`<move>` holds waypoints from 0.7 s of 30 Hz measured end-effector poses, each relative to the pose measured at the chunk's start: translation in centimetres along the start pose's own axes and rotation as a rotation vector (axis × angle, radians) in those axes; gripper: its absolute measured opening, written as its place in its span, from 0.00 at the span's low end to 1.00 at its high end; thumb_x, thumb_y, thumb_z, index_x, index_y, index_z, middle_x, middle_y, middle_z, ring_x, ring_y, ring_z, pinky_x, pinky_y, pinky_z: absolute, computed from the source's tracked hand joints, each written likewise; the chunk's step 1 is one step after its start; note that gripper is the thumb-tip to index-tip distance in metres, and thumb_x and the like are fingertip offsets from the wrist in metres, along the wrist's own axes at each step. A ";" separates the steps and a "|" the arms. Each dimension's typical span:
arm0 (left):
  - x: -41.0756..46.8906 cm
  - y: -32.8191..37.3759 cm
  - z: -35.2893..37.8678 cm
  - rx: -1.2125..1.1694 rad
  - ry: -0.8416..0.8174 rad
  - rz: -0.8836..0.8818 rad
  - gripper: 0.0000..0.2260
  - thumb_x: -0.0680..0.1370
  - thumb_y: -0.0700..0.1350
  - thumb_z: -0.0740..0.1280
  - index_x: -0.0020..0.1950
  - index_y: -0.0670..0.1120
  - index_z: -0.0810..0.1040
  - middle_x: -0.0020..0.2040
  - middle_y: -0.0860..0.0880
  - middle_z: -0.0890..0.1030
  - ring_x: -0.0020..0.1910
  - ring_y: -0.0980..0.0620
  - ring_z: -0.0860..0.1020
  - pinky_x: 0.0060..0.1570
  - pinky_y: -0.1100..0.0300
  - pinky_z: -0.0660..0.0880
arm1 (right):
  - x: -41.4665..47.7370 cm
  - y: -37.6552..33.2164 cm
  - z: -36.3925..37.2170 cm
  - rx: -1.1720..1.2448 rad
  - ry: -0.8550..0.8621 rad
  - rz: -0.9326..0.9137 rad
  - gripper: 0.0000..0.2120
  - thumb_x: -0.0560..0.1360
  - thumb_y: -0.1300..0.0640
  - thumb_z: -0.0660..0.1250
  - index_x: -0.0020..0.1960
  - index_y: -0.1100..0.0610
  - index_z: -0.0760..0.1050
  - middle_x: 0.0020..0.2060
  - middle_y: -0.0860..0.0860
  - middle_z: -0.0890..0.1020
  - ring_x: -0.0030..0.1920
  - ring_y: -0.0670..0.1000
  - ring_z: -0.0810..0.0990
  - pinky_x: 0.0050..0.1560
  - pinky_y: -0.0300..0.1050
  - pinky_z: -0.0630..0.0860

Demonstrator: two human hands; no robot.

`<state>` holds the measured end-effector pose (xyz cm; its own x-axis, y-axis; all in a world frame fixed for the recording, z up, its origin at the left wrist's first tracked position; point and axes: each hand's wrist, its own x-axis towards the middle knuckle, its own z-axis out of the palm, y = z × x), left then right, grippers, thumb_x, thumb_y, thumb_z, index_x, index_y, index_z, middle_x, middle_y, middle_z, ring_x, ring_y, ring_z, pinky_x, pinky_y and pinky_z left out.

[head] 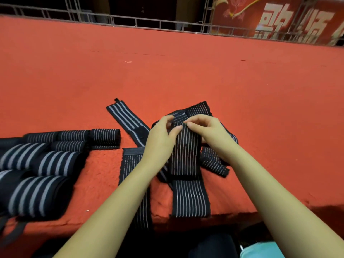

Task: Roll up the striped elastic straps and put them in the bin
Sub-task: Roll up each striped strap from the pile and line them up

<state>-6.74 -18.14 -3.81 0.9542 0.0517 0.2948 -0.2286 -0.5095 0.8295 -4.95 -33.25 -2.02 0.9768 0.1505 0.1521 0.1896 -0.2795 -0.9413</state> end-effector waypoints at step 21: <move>-11.5 14.4 -17.7 -0.408 0.063 0.167 0.05 0.78 0.43 0.68 0.51 0.42 0.78 0.40 0.48 0.78 0.30 0.61 0.77 0.25 0.65 0.73 | -15.4 -19.5 1.6 0.230 -0.300 -0.180 0.07 0.81 0.57 0.59 0.56 0.56 0.74 0.28 0.46 0.78 0.21 0.45 0.75 0.20 0.38 0.72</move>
<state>-24.47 -10.88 13.11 0.8871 0.0562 0.4582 -0.4480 -0.1349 0.8838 -23.89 -28.61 13.47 0.8514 0.4566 0.2582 0.2949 -0.0094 -0.9555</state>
